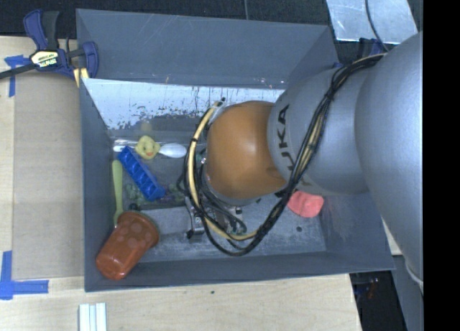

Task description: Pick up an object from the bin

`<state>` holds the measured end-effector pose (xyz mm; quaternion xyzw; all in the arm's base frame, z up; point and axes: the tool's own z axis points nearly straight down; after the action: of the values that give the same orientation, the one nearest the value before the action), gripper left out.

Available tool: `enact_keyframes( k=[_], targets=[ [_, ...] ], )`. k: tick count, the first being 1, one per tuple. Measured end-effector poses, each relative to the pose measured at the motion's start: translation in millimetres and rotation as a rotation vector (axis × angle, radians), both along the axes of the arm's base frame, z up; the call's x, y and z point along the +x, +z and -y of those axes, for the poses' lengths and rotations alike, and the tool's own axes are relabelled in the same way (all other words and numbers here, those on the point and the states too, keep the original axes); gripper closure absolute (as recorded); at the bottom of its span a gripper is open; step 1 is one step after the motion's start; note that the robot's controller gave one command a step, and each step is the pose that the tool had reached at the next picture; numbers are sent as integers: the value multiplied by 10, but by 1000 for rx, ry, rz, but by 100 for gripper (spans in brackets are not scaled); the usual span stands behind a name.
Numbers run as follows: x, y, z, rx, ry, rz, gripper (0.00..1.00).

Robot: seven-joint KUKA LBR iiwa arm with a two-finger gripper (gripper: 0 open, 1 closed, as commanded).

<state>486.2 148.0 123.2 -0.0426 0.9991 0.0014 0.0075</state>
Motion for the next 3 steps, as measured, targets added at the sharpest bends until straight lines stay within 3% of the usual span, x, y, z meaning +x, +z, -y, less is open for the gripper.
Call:
enact_keyframes(
  k=[1, 2, 3],
  targets=[
    [15, 171, -2, 2, -1, 6, 100],
    [-11, 414, 8, -2, -1, -6, 100],
    [9, 781, 3, 1, -2, 3, 100]
  ],
)
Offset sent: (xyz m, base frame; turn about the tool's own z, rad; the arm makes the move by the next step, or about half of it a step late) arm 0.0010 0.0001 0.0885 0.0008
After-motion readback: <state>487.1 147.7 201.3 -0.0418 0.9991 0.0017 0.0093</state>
